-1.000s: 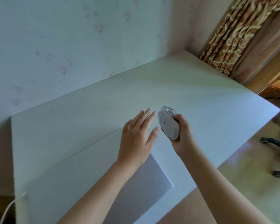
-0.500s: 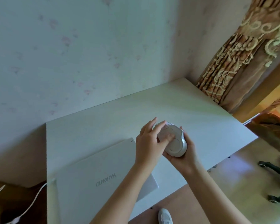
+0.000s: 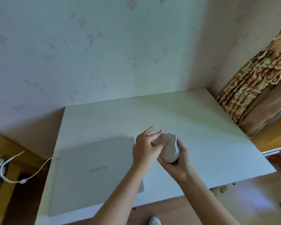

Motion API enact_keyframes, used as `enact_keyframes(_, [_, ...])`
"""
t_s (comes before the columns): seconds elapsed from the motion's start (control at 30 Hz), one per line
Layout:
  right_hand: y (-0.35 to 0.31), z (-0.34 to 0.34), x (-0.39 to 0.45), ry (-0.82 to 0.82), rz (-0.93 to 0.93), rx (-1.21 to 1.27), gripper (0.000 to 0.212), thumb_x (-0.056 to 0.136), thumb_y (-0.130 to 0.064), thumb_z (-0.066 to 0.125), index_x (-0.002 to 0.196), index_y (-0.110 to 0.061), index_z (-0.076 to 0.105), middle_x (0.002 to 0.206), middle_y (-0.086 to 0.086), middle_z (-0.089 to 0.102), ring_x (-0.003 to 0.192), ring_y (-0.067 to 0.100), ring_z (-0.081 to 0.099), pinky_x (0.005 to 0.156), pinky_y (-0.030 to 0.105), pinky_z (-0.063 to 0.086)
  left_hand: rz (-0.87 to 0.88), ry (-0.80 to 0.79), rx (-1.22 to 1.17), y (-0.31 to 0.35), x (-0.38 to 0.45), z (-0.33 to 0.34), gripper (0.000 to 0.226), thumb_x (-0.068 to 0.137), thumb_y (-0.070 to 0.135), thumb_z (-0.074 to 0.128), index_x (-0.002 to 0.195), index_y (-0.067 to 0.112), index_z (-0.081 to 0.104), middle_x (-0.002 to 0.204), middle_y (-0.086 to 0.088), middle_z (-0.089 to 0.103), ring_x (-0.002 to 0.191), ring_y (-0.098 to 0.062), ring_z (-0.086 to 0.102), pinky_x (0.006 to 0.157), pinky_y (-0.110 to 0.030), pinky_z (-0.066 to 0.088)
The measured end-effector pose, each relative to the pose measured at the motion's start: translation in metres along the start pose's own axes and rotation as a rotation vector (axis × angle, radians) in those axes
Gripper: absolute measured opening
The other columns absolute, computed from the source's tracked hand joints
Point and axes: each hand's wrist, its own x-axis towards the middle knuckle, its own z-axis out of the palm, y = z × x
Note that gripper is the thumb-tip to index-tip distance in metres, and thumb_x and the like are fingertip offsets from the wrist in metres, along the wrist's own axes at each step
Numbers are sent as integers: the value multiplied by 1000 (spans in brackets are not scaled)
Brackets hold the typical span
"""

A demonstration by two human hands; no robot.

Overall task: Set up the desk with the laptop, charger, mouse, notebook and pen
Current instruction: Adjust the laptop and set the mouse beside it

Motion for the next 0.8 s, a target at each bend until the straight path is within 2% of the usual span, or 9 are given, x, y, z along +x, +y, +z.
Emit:
enact_keyframes(0.1, [0,-1,7,-30,23,12,82,45,-22,92,119,-14,59,118,9,61,116,29,55,80,38,56,-20,42,22,-5,3,0,33,81,50,64,113,48,65,140,25,46,129,1,40,100,-40,45])
enact_keyframes(0.27, [-6,-12,22,-15,39,2,78,45,-25,92,116,-12,61,110,9,65,96,25,67,75,36,57,3,72,161,-6,10,10,31,87,48,56,117,46,64,141,22,47,129,-3,41,103,-38,40])
enact_keyframes(0.33, [-8,-15,28,26,34,-47,66,61,-28,83,120,-14,58,109,8,65,93,23,68,74,34,57,17,50,192,-10,14,18,31,93,45,52,121,42,62,143,20,46,131,-6,40,104,-36,38])
enact_keyframes(0.4, [-11,-18,35,75,26,-140,41,83,-32,59,120,-14,57,106,8,67,92,22,69,72,32,58,6,22,181,-16,18,21,32,96,42,48,126,39,60,146,19,44,133,-7,36,106,-34,36])
enact_keyframes(0.5, [-13,-26,48,142,14,-302,34,94,-30,47,122,-13,57,111,9,65,99,24,65,73,34,57,-7,-1,223,-30,24,21,40,98,42,44,137,34,50,150,13,40,139,-8,29,110,-31,31])
enact_keyframes(0.6, [-5,-34,67,274,-137,-668,31,90,-24,59,121,-23,57,115,3,62,100,22,65,78,42,58,63,2,459,-60,28,17,53,96,46,36,145,26,40,150,3,41,139,-18,36,106,-40,35])
enact_keyframes(0.7, [7,-49,83,379,-410,-1209,35,81,-17,67,112,-32,59,125,-2,51,96,4,61,84,37,55,88,-29,682,-95,29,14,61,92,45,52,145,20,37,144,-5,50,130,-25,50,92,-45,49])
enact_keyframes(0.73, [10,-59,90,372,-493,-1440,37,80,-19,69,113,-32,59,130,-3,45,98,7,60,84,37,54,69,-55,723,-105,28,15,65,91,45,55,146,19,35,144,-5,50,129,-25,51,91,-45,50])
enact_keyframes(0.8, [16,-82,101,349,-561,-1863,38,80,-24,67,116,-31,57,139,-3,38,106,25,58,76,38,53,19,-97,771,-121,23,14,66,91,49,49,147,20,31,145,-3,49,130,-24,51,92,-47,50])
